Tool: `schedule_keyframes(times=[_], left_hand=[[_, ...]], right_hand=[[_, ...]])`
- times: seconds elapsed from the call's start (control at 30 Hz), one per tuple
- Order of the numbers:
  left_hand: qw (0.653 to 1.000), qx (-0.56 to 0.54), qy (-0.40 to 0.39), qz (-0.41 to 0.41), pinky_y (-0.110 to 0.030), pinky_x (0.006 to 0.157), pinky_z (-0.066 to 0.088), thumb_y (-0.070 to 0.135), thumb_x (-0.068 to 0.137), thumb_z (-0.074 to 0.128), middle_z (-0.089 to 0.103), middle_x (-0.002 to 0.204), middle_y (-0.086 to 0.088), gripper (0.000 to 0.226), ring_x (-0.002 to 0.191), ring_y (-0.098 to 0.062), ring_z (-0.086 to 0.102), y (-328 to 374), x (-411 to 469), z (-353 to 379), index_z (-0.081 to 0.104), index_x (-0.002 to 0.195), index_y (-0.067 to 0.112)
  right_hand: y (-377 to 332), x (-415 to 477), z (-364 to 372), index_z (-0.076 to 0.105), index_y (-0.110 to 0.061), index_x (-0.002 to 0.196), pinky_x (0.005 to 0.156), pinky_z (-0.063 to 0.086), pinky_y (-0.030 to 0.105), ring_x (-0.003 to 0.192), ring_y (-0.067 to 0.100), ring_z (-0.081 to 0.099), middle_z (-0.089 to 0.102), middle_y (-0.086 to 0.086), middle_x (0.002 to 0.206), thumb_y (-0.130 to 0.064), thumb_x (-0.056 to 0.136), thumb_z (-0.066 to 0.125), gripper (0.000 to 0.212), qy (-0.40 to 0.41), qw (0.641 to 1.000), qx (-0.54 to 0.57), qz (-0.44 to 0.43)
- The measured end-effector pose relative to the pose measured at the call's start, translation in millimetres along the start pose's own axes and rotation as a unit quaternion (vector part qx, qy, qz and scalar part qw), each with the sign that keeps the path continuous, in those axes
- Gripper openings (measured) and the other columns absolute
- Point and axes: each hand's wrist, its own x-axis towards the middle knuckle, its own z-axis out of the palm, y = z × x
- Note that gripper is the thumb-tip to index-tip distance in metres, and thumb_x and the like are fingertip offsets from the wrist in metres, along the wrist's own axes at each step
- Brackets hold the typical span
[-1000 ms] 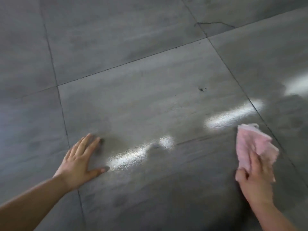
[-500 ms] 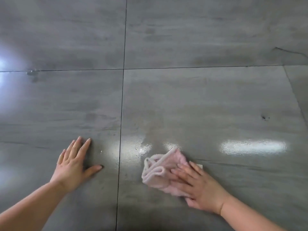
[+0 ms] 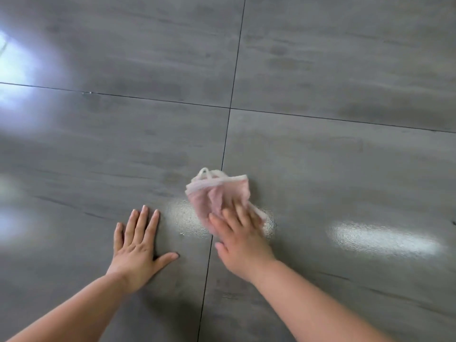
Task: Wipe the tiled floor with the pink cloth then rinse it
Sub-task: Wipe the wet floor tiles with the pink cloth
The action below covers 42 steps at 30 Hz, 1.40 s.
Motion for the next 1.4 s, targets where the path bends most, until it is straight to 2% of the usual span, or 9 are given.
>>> schedule_keyframes(times=[0.13,0.5,0.63,0.73,0.83,0.93,1.1,1.23,1.4], left_hand=[[0.992,0.075,-0.093,0.036,-0.025,0.113,-0.013,0.076,0.076,0.001,0.056,0.128,-0.018,0.097,0.143,-0.014,-0.014,-14.3,3.3,6.1,0.039,0.129,0.004],[0.993,0.078,-0.089,0.027,-0.030,0.114,-0.008,0.076,0.077,0.001,0.054,0.127,-0.009,0.093,0.143,-0.016,-0.015,-19.5,2.6,6.7,0.027,0.140,0.013],[0.989,0.122,-0.082,0.031,-0.030,0.114,-0.008,0.075,0.077,0.000,0.063,0.121,-0.010,0.092,0.144,-0.017,-0.013,-21.5,2.0,12.1,0.042,0.127,0.011],[0.987,0.140,-0.081,0.000,-0.025,0.111,-0.020,0.081,0.069,-0.005,0.051,0.134,-0.015,0.106,0.143,-0.024,-0.002,-11.6,2.5,4.4,0.032,0.136,0.007],[0.995,0.077,-0.063,-0.025,-0.015,0.084,-0.044,0.093,0.022,-0.021,-0.022,0.143,0.006,0.137,0.133,-0.007,-0.026,-3.2,3.7,-2.3,-0.026,0.129,0.009],[0.995,0.048,-0.075,-0.044,-0.022,0.099,-0.037,0.094,0.009,-0.018,-0.029,0.139,0.013,0.144,0.128,-0.004,-0.030,4.5,1.9,-8.8,-0.030,0.127,0.012],[0.994,0.050,-0.075,-0.070,-0.038,0.116,-0.013,0.073,0.069,0.047,-0.016,0.155,-0.002,0.108,0.143,-0.018,-0.018,24.5,-3.5,-20.4,-0.012,0.143,0.022],[0.998,0.033,-0.044,0.021,-0.018,0.102,-0.030,0.094,0.032,0.012,-0.017,0.152,0.008,0.133,0.139,-0.009,-0.020,57.3,0.7,-22.6,-0.007,0.143,0.025],[0.984,0.073,-0.110,0.122,-0.035,0.115,-0.013,0.091,0.037,0.000,-0.029,0.143,0.013,0.123,0.132,-0.003,-0.027,129.3,14.8,0.4,-0.015,0.142,0.030]], right_hand=[[-9.5,23.1,9.3,0.068,-0.035,0.104,0.098,0.028,0.038,0.116,0.020,0.040,0.068,-0.008,0.116,-0.034,0.061,0.034,0.055,-0.010,0.989,0.010,-0.145],[79.5,33.8,-17.7,0.058,-0.002,0.117,0.092,0.038,0.065,0.107,0.053,0.054,0.062,0.027,0.114,-0.027,0.070,0.034,0.059,0.032,0.934,0.033,0.354],[-6.2,17.1,-2.0,0.048,-0.019,0.117,0.099,0.036,0.048,0.106,0.036,0.049,0.049,0.006,0.115,-0.034,0.062,0.051,0.058,-0.002,0.990,0.005,0.138],[-21.0,-0.2,-3.3,0.042,-0.032,0.113,0.101,0.029,0.038,0.111,0.020,0.040,0.051,-0.010,0.118,-0.048,0.057,0.051,0.059,-0.034,0.997,0.011,-0.072],[41.0,-10.1,-22.7,0.041,-0.034,0.117,0.099,0.032,0.032,0.116,0.015,0.045,0.067,-0.011,0.116,-0.045,0.063,0.035,0.056,-0.085,0.994,-0.002,-0.072],[133.7,-45.3,-58.1,0.050,-0.015,0.125,0.082,0.053,0.040,0.105,0.032,0.064,0.069,0.008,0.109,-0.043,0.066,0.037,0.066,-0.116,0.983,0.005,0.144],[202.6,-121.7,-106.4,0.036,-0.006,0.140,0.110,0.023,0.039,0.139,0.033,0.024,0.030,0.017,0.150,-0.046,0.065,0.034,0.085,-0.110,0.869,0.144,0.461],[168.3,-122.4,-84.8,0.033,-0.004,0.141,0.112,0.014,0.044,0.137,0.041,0.023,0.033,0.025,0.145,-0.054,0.068,0.026,0.088,-0.079,0.853,0.072,0.511],[74.8,-108.0,-51.8,0.046,-0.020,0.121,0.089,0.050,0.044,0.118,0.032,0.038,0.059,0.005,0.122,-0.051,0.063,0.050,0.066,-0.096,0.971,-0.009,0.217]])
